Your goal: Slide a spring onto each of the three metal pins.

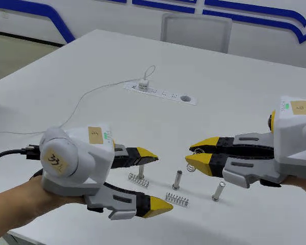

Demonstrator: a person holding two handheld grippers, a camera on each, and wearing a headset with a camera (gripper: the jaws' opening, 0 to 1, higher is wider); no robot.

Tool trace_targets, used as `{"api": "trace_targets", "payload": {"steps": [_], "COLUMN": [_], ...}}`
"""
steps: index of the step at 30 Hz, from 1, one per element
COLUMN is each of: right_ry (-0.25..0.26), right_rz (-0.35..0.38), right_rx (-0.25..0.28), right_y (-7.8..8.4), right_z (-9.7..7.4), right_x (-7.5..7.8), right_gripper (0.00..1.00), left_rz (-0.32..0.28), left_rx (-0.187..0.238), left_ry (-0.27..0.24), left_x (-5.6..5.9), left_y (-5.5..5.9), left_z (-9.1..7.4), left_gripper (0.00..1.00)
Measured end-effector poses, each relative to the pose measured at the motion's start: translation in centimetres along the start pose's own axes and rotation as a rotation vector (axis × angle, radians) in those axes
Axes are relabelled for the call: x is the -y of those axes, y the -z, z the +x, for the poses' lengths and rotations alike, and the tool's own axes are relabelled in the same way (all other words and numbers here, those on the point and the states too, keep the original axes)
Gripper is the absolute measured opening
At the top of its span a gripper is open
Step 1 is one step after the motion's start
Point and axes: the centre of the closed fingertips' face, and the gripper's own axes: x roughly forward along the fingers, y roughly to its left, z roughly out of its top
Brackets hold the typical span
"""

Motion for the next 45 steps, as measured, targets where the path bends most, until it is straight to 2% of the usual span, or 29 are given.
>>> {"api": "trace_targets", "payload": {"steps": [3, 6, 13, 17, 22, 26, 36, 45], "right_ry": [0.025, 0.077, 0.138, 0.206, 0.254, 0.269, 0.284, 0.294], "right_rz": [0.013, 0.031, 0.089, 0.099, 0.141, 0.176, 0.211, 0.25], "right_rx": [-0.008, -0.012, -0.011, -0.025, -0.026, -0.037, -0.082, -0.097], "right_y": [0.5, 1.1, 2.6, 3.7, 4.8, 6.0, 8.3, 9.9], "right_z": [-0.3, -0.7, -1.7, -2.3, -2.9, -3.3, -3.2, -2.9], "right_x": [0.7, 1.9, 3.7, 5.1, 6.4, 7.0, 7.0, 7.5], "right_gripper": [0.11, 0.11, 0.11, 0.11, 0.11, 0.11, 0.11, 0.11], "left_rz": [-0.001, -0.016, -0.037, -0.054, -0.078, -0.095, -0.128, -0.157], "left_rx": [-0.006, 0.007, 0.034, 0.042, 0.045, 0.049, 0.044, 0.02], "left_ry": [-0.026, -0.04, -0.081, -0.113, -0.141, -0.165, -0.224, -0.251], "left_x": [-0.5, -0.8, -1.7, -2.3, -3.0, -3.5, -4.3, -4.4], "left_y": [0.4, 0.4, 0.3, 0.5, 0.9, 1.3, 2.1, 3.5], "left_z": [-0.2, -0.5, -1.0, -1.4, -2.0, -2.6, -3.1, -3.5], "left_gripper": [0.61, 0.64, 0.71, 0.78, 0.79, 0.83, 1.0, 1.0]}}
